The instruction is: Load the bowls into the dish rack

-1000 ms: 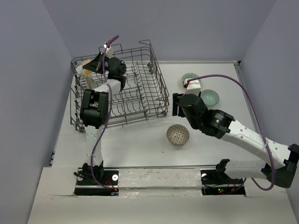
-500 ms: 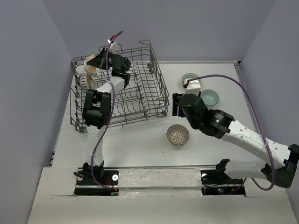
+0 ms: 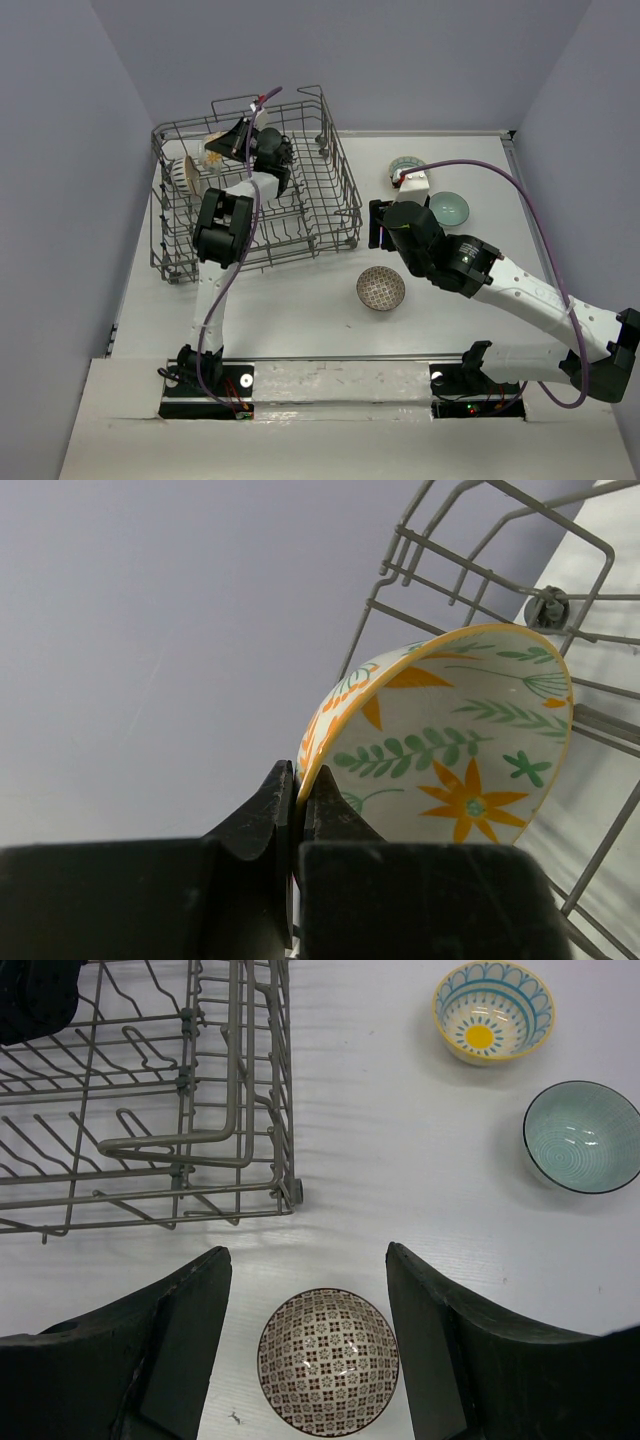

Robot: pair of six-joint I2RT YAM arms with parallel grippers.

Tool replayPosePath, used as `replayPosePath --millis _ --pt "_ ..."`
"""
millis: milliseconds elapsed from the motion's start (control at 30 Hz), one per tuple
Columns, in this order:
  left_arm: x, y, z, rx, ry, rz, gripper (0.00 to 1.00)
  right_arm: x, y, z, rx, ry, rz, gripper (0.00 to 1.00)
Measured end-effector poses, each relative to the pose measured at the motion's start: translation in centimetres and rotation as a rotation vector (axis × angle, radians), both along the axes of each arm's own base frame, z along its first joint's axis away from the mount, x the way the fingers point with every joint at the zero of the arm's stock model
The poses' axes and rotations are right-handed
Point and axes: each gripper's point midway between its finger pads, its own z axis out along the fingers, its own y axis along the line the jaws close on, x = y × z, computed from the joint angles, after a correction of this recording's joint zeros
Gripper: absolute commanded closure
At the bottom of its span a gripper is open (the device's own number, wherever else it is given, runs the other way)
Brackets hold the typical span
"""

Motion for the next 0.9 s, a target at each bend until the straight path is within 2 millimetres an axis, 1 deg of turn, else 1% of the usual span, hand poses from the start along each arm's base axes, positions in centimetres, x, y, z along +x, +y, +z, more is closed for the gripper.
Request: replayPosePath --millis 100,400,667,900 --pt "0.1 0.1 -0.6 0.005 0.018 0.003 1.00 0.0 0.0 0.0 0.000 0.000 0.000 0.31" --pt "0.3 0.9 -1.0 0.000 0.007 0.019 1.00 0.0 0.0 0.0 0.000 0.000 0.000 0.31" --pt "0.8 1.0 -2.9 0.003 0.038 0.035 1.00 0.0 0.0 0.0 0.002 -0.001 0.000 0.31" --pt "1.2 0.8 -3.9 0.005 0.049 0.030 1.00 0.1 0.1 0.1 0.005 -0.004 0.000 0.31"
